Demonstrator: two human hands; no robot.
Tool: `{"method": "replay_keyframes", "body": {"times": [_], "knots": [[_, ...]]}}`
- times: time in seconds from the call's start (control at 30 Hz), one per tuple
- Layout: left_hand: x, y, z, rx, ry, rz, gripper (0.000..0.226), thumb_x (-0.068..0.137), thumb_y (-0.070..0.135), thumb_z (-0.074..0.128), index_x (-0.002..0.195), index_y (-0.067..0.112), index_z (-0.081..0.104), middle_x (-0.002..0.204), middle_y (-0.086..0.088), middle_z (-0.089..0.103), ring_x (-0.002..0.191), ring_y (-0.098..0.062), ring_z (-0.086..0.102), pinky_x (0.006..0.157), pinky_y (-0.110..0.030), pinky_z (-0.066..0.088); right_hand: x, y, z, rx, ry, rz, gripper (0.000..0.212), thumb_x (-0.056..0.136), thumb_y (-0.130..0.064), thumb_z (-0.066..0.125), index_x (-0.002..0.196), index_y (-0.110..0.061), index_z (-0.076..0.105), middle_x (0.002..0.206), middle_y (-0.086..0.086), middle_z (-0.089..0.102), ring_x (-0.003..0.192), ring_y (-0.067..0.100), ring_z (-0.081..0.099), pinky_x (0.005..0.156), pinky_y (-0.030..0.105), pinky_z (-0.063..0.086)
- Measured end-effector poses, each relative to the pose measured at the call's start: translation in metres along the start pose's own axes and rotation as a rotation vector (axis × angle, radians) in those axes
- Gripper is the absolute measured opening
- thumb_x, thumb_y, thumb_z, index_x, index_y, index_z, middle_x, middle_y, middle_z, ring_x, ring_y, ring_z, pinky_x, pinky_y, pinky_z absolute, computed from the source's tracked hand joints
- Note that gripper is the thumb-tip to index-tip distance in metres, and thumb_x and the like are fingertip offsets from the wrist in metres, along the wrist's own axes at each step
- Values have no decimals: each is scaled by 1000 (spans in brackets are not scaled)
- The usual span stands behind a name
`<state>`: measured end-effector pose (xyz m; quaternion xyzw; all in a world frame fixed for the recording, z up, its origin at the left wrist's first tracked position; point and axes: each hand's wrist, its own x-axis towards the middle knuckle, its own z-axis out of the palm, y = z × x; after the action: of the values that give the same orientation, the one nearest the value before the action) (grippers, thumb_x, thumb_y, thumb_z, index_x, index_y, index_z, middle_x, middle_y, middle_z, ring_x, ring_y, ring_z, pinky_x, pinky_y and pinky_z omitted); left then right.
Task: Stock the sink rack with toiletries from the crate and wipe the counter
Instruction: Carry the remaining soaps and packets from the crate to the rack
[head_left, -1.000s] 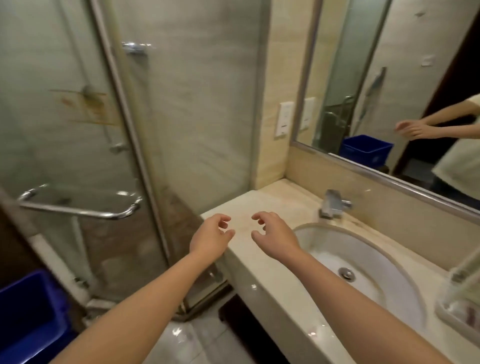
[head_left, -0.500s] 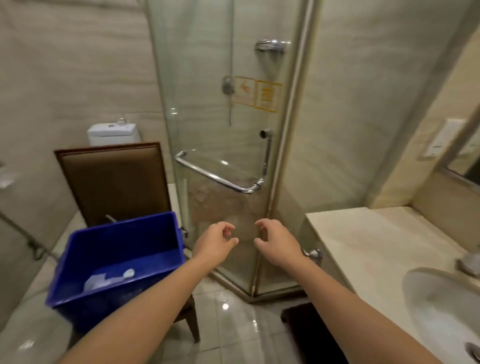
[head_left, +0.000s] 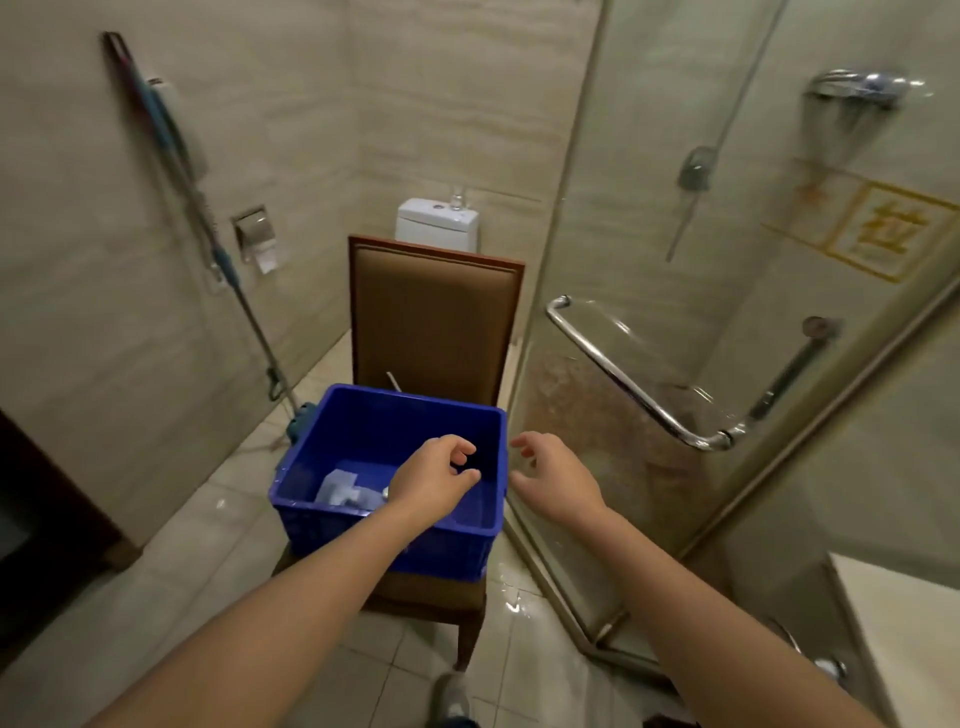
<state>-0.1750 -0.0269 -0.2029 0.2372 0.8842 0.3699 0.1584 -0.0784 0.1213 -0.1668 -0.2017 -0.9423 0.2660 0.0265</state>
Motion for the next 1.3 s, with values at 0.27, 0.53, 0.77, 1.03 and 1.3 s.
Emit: {"method": "replay_keyframes", "body": {"times": [0.27, 0.53, 0.77, 1.03, 1.3], "knots": [[72, -37, -17, -7, 35, -149, 35, 89, 31, 66, 122, 34, 54, 110, 15, 55, 93, -5, 58, 80, -38, 57, 108, -8, 27, -39, -163, -97, 45, 90, -27, 58, 135, -25, 50, 130, -4, 53, 110, 13, 56, 86, 30, 51], [116, -87, -9, 24, 13, -300, 39, 88, 31, 67, 125, 33, 54, 118, 14, 57, 97, -6, 59, 87, -30, 53, 185, 17, 77, 1, -346, -85, 46, 89, -25, 59, 134, -25, 50, 132, -2, 51, 110, 16, 56, 92, 34, 51], [133, -132, 3, 26, -52, -471, 35, 89, 27, 65, 121, 34, 55, 113, 7, 62, 99, -14, 62, 88, -36, 55, 213, 36, 125, 87, -481, -24, 44, 90, -23, 59, 134, -24, 50, 135, -4, 49, 109, 15, 57, 90, 33, 51], [167, -189, 16, 27, -175, -567, 39, 90, 23, 66, 126, 28, 53, 120, 7, 58, 97, -10, 61, 85, -28, 53, 236, 52, 178, 103, -557, 113, 44, 89, -24, 60, 132, -25, 52, 135, -3, 49, 113, 16, 55, 90, 35, 51], [211, -271, 29, 7, -378, -676, 41, 88, 18, 68, 127, 21, 55, 121, 3, 59, 99, -14, 60, 88, -28, 49, 252, 51, 240, 95, -661, 251, 43, 93, -25, 57, 135, -26, 48, 133, -4, 49, 111, 15, 54, 84, 32, 52]]}}
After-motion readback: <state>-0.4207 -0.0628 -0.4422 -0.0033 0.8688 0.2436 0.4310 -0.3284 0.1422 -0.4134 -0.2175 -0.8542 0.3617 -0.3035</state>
